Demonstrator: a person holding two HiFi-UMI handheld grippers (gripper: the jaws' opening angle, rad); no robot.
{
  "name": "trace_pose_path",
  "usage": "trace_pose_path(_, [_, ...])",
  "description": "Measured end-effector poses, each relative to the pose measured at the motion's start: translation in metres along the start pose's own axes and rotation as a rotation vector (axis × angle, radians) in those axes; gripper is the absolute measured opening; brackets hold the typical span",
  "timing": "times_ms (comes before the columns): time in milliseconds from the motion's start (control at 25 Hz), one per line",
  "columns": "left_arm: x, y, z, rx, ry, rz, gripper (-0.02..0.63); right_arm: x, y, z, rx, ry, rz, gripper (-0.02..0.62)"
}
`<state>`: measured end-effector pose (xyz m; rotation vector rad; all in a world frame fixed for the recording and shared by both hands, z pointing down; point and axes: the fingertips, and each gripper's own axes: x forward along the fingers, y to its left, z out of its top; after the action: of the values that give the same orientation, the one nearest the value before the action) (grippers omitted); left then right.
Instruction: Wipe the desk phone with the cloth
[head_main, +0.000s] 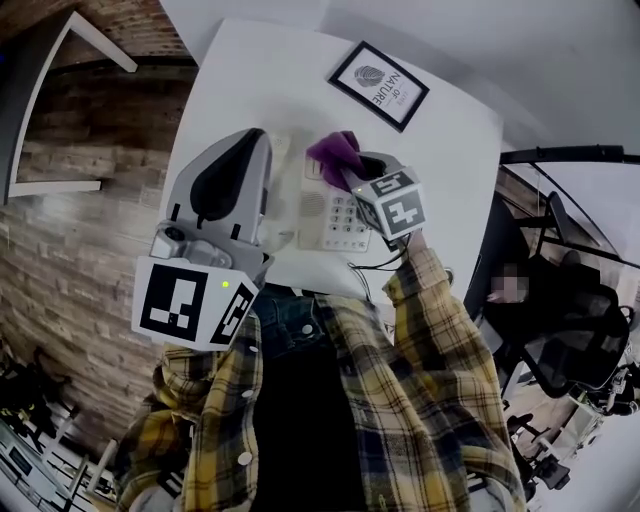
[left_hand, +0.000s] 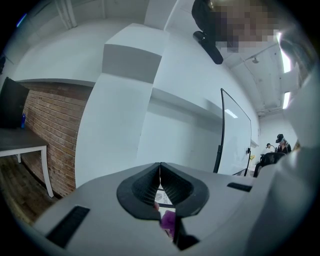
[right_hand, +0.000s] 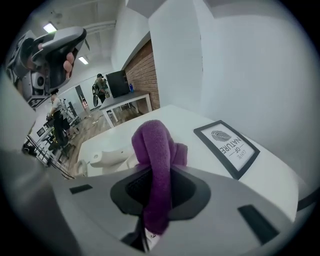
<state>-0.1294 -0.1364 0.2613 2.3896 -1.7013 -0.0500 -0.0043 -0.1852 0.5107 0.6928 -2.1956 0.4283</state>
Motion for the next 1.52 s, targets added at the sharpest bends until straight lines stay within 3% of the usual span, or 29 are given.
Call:
trace_pose_path(560, [0.012, -0.011, 0.001, 0.018, 0.019, -0.055, 0.015, -0.011, 0.038, -0.041, -0.042, 0.014, 0.068, 0.066])
trace_pose_path(1360, [0.032, -0.046, -0.005, 0.041, 0.058, -0.173, 0.015, -0.031, 0.1, -0.117, 0.149, 0.024, 0.273, 0.066])
trace_pose_path(1520, [0.035, -0.053, -0.008, 0.041, 0.064, -0.196, 0.015, -0.035, 0.106, -0.128, 0.232, 0.01, 0.291, 0.066])
